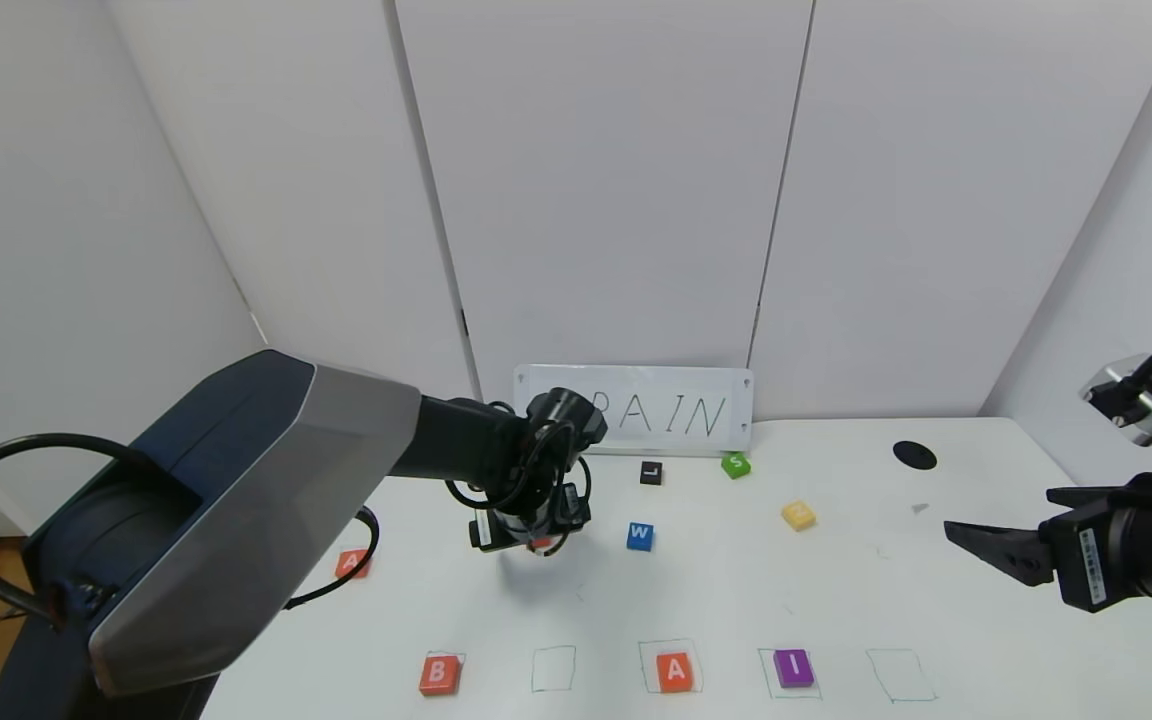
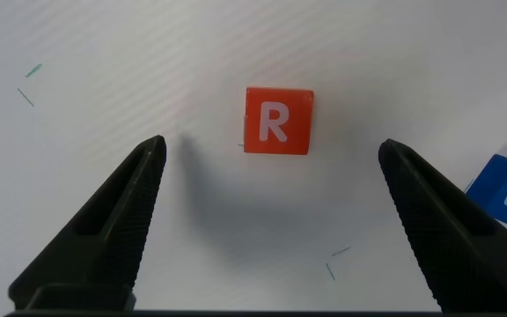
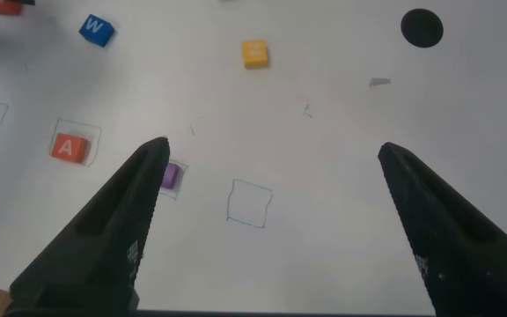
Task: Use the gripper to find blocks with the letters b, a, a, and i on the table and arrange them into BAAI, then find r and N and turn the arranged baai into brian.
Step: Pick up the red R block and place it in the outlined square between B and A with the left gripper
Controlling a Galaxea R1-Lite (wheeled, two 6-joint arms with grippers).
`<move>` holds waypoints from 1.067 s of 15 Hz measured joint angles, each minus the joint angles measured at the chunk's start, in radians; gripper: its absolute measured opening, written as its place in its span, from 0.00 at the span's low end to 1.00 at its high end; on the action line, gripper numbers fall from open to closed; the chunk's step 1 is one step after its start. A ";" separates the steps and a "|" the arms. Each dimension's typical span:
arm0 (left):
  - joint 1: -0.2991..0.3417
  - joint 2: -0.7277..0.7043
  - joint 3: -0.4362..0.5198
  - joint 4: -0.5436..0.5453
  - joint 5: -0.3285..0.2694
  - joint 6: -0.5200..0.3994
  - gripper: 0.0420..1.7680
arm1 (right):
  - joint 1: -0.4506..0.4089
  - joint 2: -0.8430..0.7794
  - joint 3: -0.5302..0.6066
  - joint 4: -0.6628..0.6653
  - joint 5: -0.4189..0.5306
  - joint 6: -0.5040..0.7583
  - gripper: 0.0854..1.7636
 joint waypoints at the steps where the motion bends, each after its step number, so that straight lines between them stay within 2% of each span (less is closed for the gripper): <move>1: 0.001 0.002 0.001 -0.003 0.001 0.000 0.97 | 0.000 0.000 0.000 0.000 0.000 0.000 0.97; 7: 0.003 0.013 0.002 -0.004 0.002 0.004 0.97 | 0.005 0.000 0.001 0.000 0.000 0.000 0.97; 10: 0.003 0.018 0.002 -0.005 0.003 0.004 0.67 | 0.005 0.000 0.001 0.000 0.000 0.000 0.97; 14: 0.001 0.025 0.001 -0.005 0.003 0.004 0.40 | 0.006 0.000 0.003 0.000 0.000 0.000 0.97; 15: 0.001 0.026 0.001 -0.005 0.003 0.004 0.25 | 0.006 0.000 0.003 0.000 0.000 0.000 0.97; 16: 0.001 0.027 0.001 -0.005 0.004 0.004 0.25 | 0.006 0.000 0.003 0.000 0.000 0.000 0.97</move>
